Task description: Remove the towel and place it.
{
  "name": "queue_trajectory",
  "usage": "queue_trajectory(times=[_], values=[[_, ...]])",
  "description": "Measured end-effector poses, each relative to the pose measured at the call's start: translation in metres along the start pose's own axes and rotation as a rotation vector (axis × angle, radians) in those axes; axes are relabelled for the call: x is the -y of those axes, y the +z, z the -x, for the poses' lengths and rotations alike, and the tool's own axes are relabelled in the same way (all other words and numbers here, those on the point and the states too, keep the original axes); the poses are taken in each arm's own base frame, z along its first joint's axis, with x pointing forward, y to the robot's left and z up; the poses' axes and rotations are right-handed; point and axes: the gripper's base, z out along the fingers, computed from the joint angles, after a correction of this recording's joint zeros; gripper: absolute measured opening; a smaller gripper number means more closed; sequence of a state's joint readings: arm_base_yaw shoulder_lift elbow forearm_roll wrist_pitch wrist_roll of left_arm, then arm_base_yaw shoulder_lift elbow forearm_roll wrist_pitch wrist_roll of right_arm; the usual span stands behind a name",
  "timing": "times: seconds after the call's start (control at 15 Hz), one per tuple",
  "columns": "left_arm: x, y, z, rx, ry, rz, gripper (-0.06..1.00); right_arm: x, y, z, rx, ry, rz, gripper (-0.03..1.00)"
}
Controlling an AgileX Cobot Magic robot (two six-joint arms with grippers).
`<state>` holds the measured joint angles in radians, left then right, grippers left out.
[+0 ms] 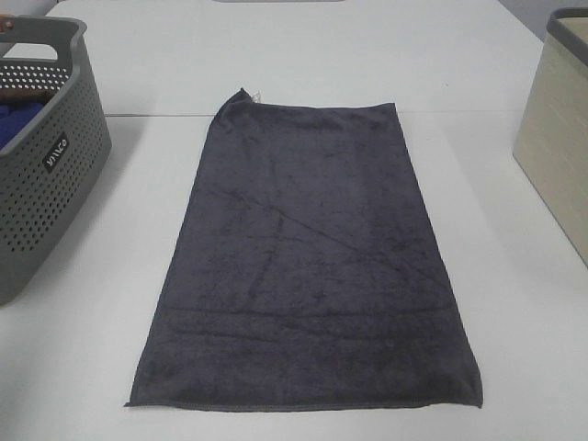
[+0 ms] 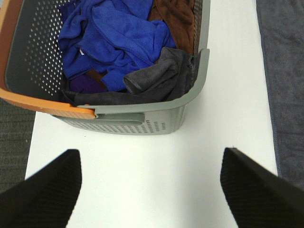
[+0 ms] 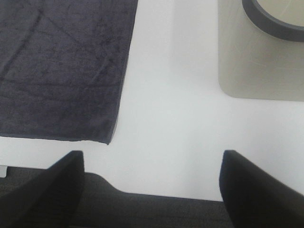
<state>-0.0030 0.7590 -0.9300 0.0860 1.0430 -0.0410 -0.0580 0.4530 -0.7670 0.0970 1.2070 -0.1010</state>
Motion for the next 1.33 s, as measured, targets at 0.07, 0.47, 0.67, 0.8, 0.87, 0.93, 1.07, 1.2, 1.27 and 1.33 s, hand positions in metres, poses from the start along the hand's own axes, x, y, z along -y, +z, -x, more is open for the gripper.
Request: queue_trajectory(times=[0.07,0.47,0.67,0.8,0.87,0.93,1.07,1.2,1.27,1.33], values=[[-0.001,-0.009,-0.018,0.048,-0.002,-0.001,0.76,-0.001,-0.002,-0.014,0.05,-0.006,-0.011,0.76],[-0.003,-0.049,-0.116,0.337,0.016,0.006,0.76,-0.003,0.003,-0.072,0.238,-0.04,-0.039,0.76],[-0.003,-0.055,-0.144,0.398,0.039,0.008,0.76,-0.004,0.006,-0.082,0.276,-0.059,-0.044,0.76],[0.002,-0.047,-0.15,0.352,0.033,-0.046,0.76,-0.004,0.006,-0.078,0.319,-0.08,-0.053,0.73],[0.006,-0.041,-0.15,0.354,0.035,-0.082,0.76,-0.003,0.007,-0.075,0.352,-0.087,-0.058,0.72],[0.009,-0.036,-0.151,0.347,0.043,-0.117,0.76,-0.003,0.009,-0.075,0.356,-0.09,-0.059,0.71],[0.012,-0.032,-0.152,0.338,0.056,-0.136,0.76,-0.003,0.013,-0.076,0.333,-0.09,-0.057,0.71],[0.012,-0.032,-0.152,0.342,0.057,-0.137,0.76,-0.003,0.013,-0.077,0.331,-0.089,-0.056,0.71],[0.012,-0.032,-0.152,0.342,0.056,-0.137,0.76,-0.003,0.013,-0.077,0.331,-0.088,-0.056,0.71],[0.012,-0.032,-0.152,0.342,0.056,-0.137,0.76,-0.003,0.013,-0.077,0.331,-0.086,-0.056,0.7]])
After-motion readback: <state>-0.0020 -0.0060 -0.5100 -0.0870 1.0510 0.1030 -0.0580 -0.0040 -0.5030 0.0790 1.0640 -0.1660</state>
